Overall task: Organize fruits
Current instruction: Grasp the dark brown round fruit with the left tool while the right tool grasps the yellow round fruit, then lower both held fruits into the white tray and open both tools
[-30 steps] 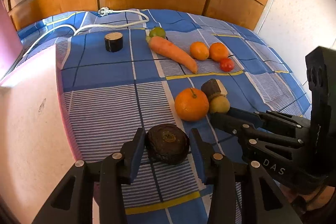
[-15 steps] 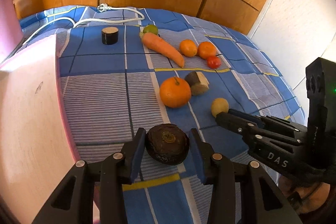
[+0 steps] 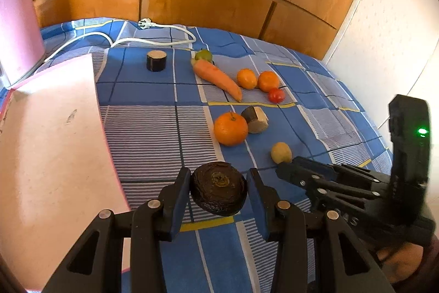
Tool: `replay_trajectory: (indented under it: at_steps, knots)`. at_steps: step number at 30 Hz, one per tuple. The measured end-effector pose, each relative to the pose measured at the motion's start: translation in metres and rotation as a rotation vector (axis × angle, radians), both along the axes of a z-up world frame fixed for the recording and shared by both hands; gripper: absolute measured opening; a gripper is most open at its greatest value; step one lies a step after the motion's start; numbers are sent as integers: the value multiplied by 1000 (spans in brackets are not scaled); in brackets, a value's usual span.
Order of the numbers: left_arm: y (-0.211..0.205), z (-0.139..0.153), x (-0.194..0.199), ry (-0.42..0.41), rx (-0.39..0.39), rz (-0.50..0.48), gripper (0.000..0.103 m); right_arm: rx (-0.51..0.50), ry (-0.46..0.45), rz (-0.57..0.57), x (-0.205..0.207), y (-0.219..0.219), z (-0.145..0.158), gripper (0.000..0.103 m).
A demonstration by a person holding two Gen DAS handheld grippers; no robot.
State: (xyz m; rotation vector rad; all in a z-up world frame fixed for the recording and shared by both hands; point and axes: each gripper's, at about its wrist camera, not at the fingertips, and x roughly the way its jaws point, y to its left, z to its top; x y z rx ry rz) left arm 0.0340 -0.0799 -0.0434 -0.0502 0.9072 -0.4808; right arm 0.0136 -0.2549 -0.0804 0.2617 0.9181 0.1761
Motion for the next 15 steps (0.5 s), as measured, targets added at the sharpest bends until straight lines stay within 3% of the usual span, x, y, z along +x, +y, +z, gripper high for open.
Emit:
replay_trajectory:
  at_steps: [8, 15]
  knots:
    - [11, 9, -6, -17, -16, 30, 42, -26, 8, -27, 15, 3, -4, 26]
    - [33, 24, -9, -49, -28, 96, 42, -67, -41, 32, 11, 20, 11, 25]
